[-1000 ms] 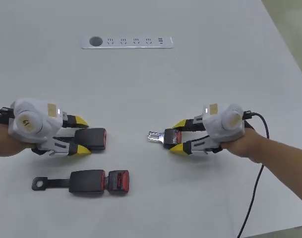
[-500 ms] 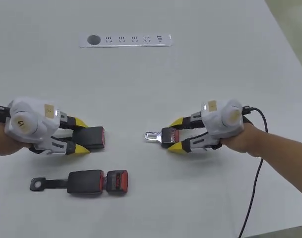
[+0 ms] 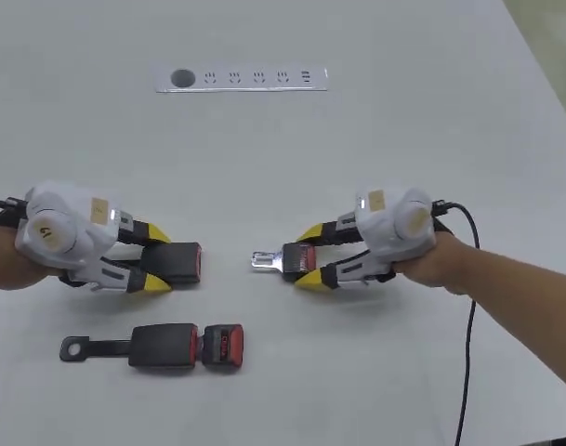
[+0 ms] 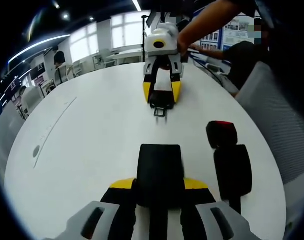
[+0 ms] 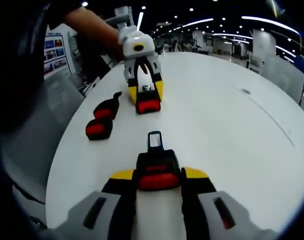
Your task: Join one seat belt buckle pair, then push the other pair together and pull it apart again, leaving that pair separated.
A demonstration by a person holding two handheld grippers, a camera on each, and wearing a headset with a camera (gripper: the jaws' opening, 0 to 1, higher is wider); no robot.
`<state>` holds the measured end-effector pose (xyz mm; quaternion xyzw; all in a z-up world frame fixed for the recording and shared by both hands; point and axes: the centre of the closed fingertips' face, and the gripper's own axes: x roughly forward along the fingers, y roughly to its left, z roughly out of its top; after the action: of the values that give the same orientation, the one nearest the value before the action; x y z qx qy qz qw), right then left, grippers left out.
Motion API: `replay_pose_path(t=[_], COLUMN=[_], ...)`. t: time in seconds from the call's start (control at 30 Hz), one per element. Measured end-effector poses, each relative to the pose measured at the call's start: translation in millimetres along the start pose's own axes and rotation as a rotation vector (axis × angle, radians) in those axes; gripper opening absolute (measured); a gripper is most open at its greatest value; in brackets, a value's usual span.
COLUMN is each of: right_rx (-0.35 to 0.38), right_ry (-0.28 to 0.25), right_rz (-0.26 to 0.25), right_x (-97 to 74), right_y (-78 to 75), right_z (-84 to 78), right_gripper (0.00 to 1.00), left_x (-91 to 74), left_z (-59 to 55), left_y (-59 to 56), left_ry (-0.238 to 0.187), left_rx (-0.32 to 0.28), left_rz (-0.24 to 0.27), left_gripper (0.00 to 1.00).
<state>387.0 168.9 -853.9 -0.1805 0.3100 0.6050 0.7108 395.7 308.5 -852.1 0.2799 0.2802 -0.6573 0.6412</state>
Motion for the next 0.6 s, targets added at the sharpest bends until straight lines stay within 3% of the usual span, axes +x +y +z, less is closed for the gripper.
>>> replay_pose_path(t=[0.6], right_rx=[-0.016], right_ry=[-0.033], right_rz=[0.028], right_x=[30.2], right_y=[4.1], right_z=[22.2], right_gripper=[0.35], left_x=[-1.4], left_z=[-0.4], left_y=[0.5], left_ry=[0.011], left_rx=[0.003], left_rz=[-0.004], left_gripper=[0.35])
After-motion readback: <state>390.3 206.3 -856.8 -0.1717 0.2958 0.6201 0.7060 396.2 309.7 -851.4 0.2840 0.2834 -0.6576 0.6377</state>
